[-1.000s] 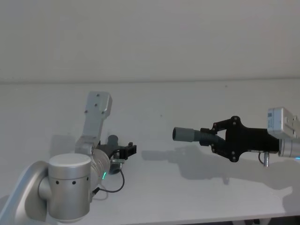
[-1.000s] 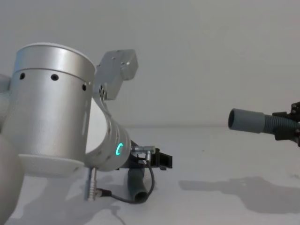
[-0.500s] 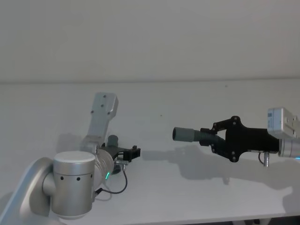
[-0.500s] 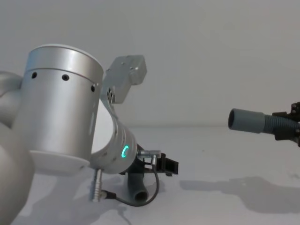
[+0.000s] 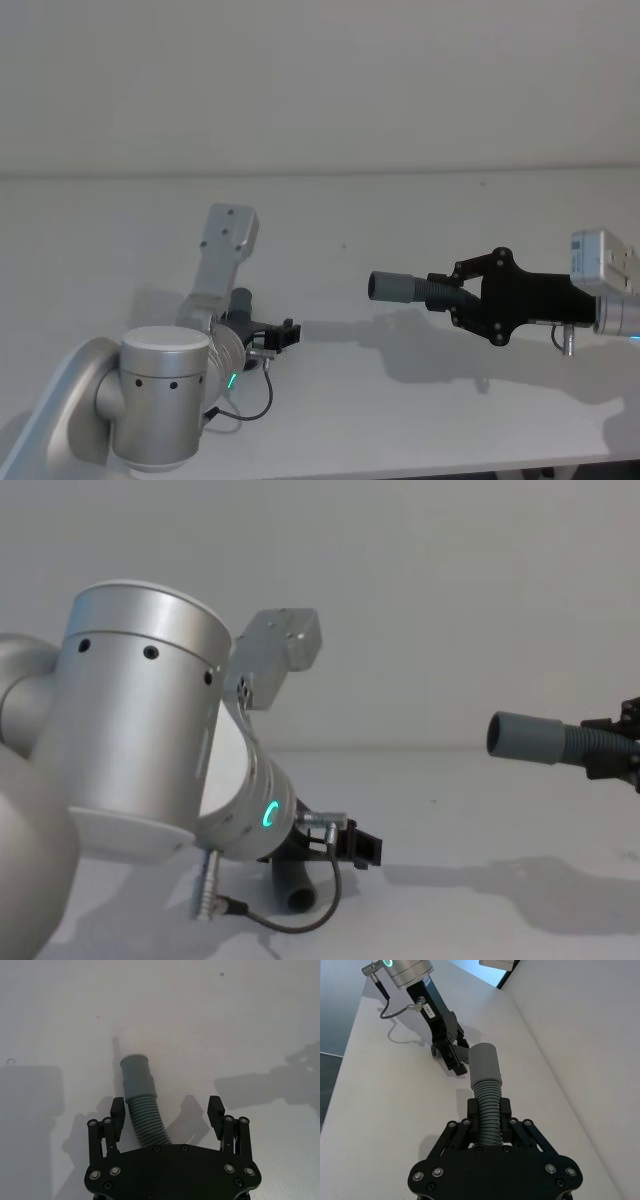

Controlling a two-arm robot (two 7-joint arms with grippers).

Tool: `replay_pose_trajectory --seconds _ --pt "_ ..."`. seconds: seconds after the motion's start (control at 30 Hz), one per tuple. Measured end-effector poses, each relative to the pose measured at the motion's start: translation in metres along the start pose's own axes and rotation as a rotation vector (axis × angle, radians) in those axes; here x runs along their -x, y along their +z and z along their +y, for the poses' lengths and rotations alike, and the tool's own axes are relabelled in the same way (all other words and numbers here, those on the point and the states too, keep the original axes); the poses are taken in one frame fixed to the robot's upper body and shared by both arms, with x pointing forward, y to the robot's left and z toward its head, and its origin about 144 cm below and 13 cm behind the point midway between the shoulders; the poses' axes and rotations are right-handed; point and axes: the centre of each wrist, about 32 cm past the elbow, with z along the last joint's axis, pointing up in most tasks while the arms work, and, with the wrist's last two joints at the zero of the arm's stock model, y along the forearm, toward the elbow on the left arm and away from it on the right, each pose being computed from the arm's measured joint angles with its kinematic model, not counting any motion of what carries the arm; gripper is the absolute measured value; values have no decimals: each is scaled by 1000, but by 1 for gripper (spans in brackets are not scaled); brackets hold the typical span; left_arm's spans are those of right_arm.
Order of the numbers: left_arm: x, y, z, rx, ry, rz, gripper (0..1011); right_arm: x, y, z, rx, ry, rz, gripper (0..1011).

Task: Use both hands to pick up one end of the pipe from the table, align the ends, and insert them.

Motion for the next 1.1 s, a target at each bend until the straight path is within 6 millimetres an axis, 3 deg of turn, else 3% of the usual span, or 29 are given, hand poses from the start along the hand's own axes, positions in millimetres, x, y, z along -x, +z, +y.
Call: replay_pose_trajectory --seconds 0.23,0.83,1.1 --pt "0 0 0 -12 -12 -41 867 0 0 0 0 0 0 222" --pt "-1 0 -4 -27 -30 -104 293 0 0 0 0 0 0 222" --pt "-3 -1 -4 -27 -29 -118 293 0 0 0 0 0 0 222"
